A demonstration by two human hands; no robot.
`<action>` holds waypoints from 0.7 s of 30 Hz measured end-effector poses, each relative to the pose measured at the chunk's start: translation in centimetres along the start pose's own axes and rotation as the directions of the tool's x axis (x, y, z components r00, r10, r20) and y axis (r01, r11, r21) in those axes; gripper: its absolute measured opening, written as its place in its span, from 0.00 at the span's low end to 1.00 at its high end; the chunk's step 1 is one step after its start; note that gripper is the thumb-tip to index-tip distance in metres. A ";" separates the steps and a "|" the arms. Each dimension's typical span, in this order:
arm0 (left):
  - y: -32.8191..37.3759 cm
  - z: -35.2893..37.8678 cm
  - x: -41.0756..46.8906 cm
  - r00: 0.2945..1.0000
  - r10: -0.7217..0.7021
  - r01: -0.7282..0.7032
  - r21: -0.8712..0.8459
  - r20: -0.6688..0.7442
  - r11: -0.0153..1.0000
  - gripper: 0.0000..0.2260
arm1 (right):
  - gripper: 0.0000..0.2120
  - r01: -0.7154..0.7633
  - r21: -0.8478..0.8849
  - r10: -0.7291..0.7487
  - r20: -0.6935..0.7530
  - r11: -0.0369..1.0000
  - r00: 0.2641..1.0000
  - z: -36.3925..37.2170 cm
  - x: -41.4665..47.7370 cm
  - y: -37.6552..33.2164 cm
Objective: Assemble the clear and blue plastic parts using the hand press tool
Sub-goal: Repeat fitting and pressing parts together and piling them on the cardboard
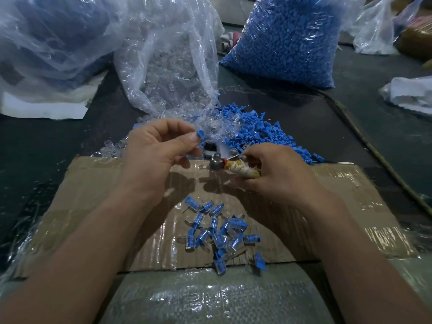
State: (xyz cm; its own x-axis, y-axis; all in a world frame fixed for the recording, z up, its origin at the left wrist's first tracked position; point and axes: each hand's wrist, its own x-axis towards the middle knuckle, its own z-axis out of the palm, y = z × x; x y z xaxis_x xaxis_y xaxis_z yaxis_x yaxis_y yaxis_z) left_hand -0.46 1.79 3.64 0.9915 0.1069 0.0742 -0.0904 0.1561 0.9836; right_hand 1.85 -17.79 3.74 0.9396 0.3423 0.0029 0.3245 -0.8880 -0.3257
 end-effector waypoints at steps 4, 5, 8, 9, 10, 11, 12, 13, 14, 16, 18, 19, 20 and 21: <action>-0.1 0.3 -0.5 0.966 -0.128 0.129 0.014 0.223 0.992 0.04 | 0.20 0.000 -0.052 0.005 0.101 0.999 0.995 0.2 0.0 -0.3; 0.0 0.3 -0.6 0.946 -0.157 0.156 0.028 0.285 0.987 0.04 | 0.22 -0.001 -0.068 0.009 0.123 0.998 0.992 0.2 0.0 -0.3; 0.1 0.2 -0.9 0.864 -0.194 0.145 0.139 0.464 0.980 0.05 | 0.30 0.001 -0.117 0.019 0.172 0.993 0.985 0.3 0.0 -0.4; 0.1 0.3 -0.9 0.833 -0.204 0.128 0.179 0.514 0.975 0.06 | 0.33 0.004 -0.119 0.018 0.182 0.993 0.983 0.3 0.1 -0.5; 0.1 0.3 -1.0 0.803 -0.218 0.118 0.211 0.555 0.970 0.06 | 0.34 0.012 -0.119 0.011 0.191 0.993 0.981 0.3 0.1 -0.5; 0.2 0.4 -1.0 0.774 -0.235 0.111 0.240 0.587 0.964 0.06 | 0.34 0.025 -0.120 0.000 0.199 0.992 0.980 0.3 0.1 -0.5; 0.2 0.4 -1.0 0.750 -0.250 0.100 0.268 0.612 0.958 0.06 | 0.34 0.039 -0.125 -0.012 0.206 0.991 0.978 0.3 0.1 -0.5; 0.2 0.4 -1.0 0.731 -0.261 0.086 0.294 0.630 0.952 0.07 | 0.33 0.050 -0.130 -0.022 0.212 0.990 0.977 0.3 0.1 -0.4; 0.1 0.4 -1.0 0.718 -0.267 0.070 0.315 0.643 0.946 0.09 | 0.33 0.057 -0.131 -0.027 0.216 0.990 0.976 0.3 0.0 -0.4; 0.1 0.3 -1.0 0.706 -0.277 0.061 0.334 0.651 0.941 0.09 | 0.35 0.050 -0.104 -0.027 0.214 0.993 0.977 0.2 0.0 -0.4; 0.0 0.2 -1.1 0.707 -0.270 0.063 0.322 0.654 0.945 0.07 | 0.38 0.048 -0.079 -0.033 0.178 0.996 0.984 -0.1 -0.1 -0.5; -0.1 0.3 -1.2 0.722 -0.258 0.065 0.308 0.642 0.949 0.06 | 0.38 0.046 -0.072 -0.034 0.156 0.996 0.987 -0.2 -0.1 -0.4; 0.0 0.3 -1.2 0.755 -0.241 0.076 0.284 0.609 0.956 0.06 | 0.37 0.043 -0.066 -0.033 0.143 0.997 0.989 -0.3 -0.1 -0.4; -0.1 0.3 -1.2 0.808 -0.225 0.103 0.245 0.545 0.964 0.05 | 0.36 0.041 -0.061 -0.033 0.136 0.997 0.990 -0.3 -0.1 -0.4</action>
State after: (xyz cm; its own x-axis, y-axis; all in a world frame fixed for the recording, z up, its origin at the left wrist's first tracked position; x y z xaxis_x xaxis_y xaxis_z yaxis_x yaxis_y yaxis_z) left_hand -1.63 1.34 3.55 0.8721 -0.4841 -0.0713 0.0376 -0.0789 0.9962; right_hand 1.66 -17.60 4.18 0.9049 0.4098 -0.1152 0.3691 -0.8901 -0.2673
